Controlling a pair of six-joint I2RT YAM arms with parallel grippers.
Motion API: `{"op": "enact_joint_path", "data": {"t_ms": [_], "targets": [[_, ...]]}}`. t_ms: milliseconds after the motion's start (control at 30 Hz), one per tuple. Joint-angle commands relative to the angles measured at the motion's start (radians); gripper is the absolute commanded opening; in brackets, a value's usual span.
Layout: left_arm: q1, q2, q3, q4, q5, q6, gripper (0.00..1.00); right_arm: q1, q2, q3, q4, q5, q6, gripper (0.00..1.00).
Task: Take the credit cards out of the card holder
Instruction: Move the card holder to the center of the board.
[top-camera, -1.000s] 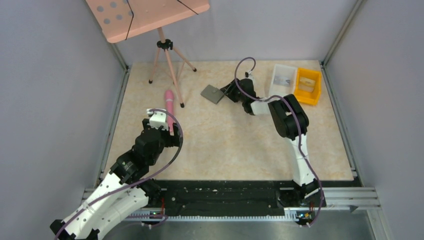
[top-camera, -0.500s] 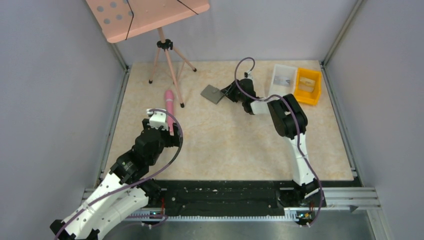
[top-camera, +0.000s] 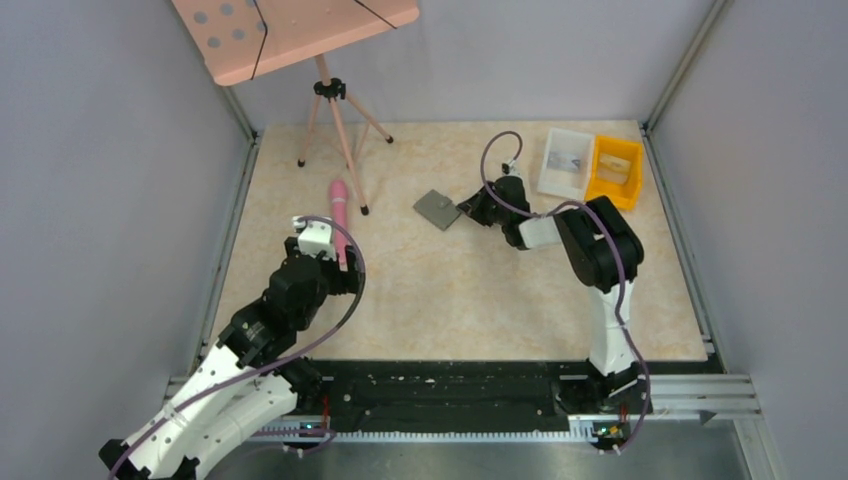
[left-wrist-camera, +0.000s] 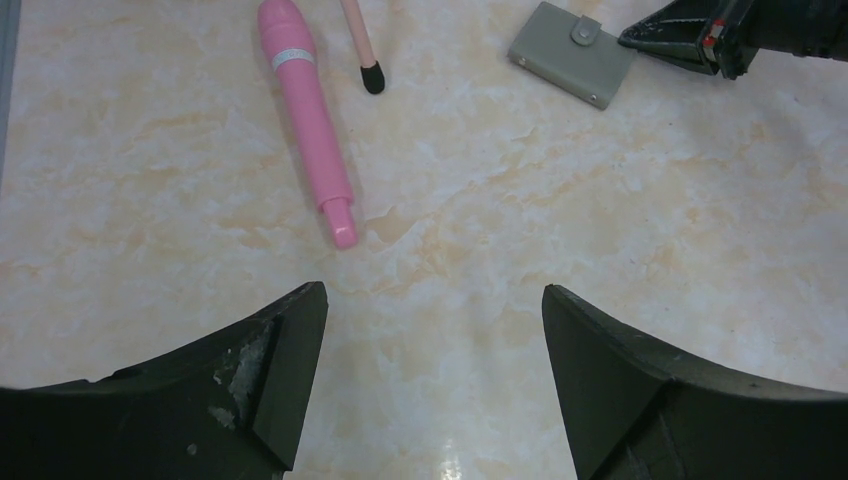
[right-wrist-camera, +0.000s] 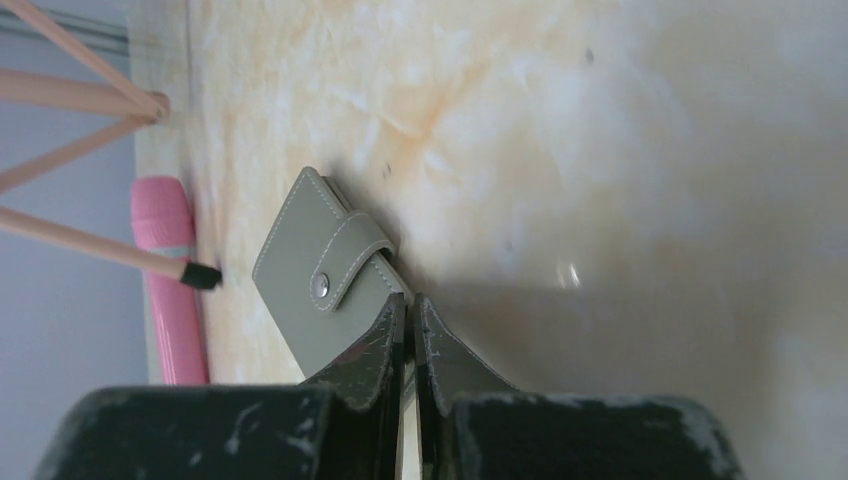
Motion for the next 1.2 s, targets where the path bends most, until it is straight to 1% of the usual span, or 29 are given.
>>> {"op": "enact_joint_path", "data": {"t_ms": [0, 133, 200, 333, 467, 600, 667, 767, 900, 933, 1067, 1167], "targets": [[-0.003, 0.035, 0.085, -0.032, 0.070, -0.081, 0.84, -0.013, -0.184, -0.151, -0.101, -0.026, -0.096, 0.00], [-0.002, 0.072, 0.070, -0.034, 0.148, -0.177, 0.84, -0.012, -0.409, -0.329, -0.182, -0.025, -0.084, 0.00], [-0.003, 0.109, 0.058, -0.022, 0.173, -0.215, 0.84, -0.011, -0.531, -0.461, -0.206, -0.009, -0.065, 0.00], [-0.002, 0.179, 0.052, 0.000, 0.174, -0.265, 0.82, 0.000, -0.790, -0.669, -0.263, 0.038, -0.019, 0.00], [-0.001, 0.227, 0.075, 0.028, 0.189, -0.266, 0.82, 0.056, -1.048, -0.807, -0.370, 0.112, 0.048, 0.00], [-0.001, 0.252, 0.090, 0.056, 0.195, -0.265, 0.82, 0.092, -1.246, -0.899, -0.508, 0.180, 0.101, 0.00], [-0.001, 0.254, 0.093, 0.064, 0.199, -0.268, 0.81, 0.097, -1.310, -0.926, -0.551, 0.186, 0.112, 0.00], [-0.001, 0.244, 0.102, 0.060, 0.211, -0.277, 0.81, 0.099, -1.400, -0.925, -0.643, 0.178, 0.102, 0.08], [-0.001, 0.214, 0.099, 0.042, 0.218, -0.280, 0.81, 0.099, -1.494, -0.869, -0.771, 0.189, 0.039, 0.31], [-0.001, 0.208, 0.098, 0.033, 0.214, -0.279, 0.81, 0.099, -1.505, -0.841, -0.813, 0.204, 0.014, 0.33], [-0.001, 0.189, 0.095, -0.003, 0.209, -0.277, 0.81, 0.099, -1.472, -0.716, -0.924, 0.257, -0.110, 0.36], [-0.001, 0.188, 0.109, -0.036, 0.206, -0.286, 0.81, 0.100, -1.379, -0.624, -0.925, 0.239, -0.191, 0.36]]}}
